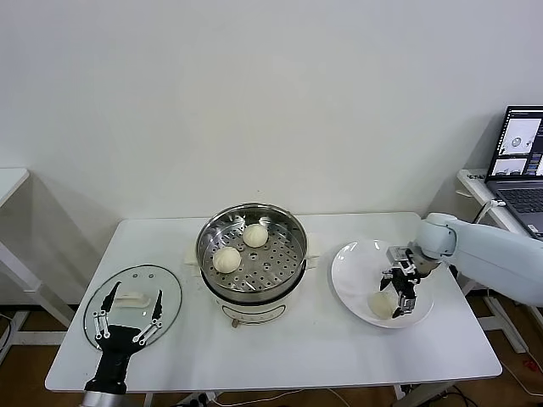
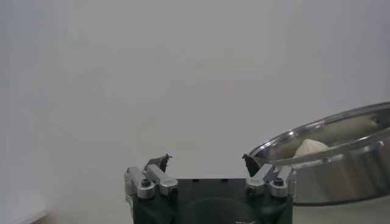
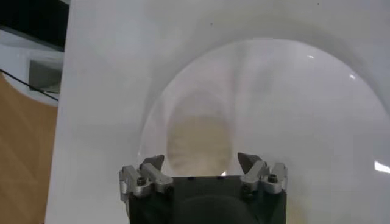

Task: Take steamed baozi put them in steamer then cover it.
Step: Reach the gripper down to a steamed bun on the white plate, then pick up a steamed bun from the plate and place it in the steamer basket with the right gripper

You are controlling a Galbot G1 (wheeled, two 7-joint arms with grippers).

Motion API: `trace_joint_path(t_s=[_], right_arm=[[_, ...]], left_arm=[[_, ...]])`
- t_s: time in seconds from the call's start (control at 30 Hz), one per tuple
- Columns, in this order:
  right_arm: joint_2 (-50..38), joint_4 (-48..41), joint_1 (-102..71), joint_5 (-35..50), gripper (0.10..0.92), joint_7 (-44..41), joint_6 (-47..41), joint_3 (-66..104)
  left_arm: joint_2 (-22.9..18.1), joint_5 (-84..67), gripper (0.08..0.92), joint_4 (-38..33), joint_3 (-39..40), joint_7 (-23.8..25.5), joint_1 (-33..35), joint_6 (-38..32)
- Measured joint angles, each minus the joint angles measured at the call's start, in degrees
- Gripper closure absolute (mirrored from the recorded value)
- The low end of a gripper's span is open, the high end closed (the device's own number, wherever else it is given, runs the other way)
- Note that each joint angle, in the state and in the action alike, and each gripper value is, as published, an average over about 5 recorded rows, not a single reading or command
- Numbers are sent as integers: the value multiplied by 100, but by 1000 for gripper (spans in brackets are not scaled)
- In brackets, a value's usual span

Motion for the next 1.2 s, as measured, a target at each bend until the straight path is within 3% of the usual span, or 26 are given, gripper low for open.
trace_joint_path(t_s=[0.3,0.63,1.2], right_arm=[[-13,9,-84,-17,352,83,4,78],[52,315,663,-24,357,-230,274,-15],[1894,844,2317,-886,329,-408,3099,230]], left_arm=[[-17,-32,177,-25,-32,-1,2,7],[9,-36,177,-86,43,-2,4,8],[84,-45,177,-98,89,-7,14,-47]])
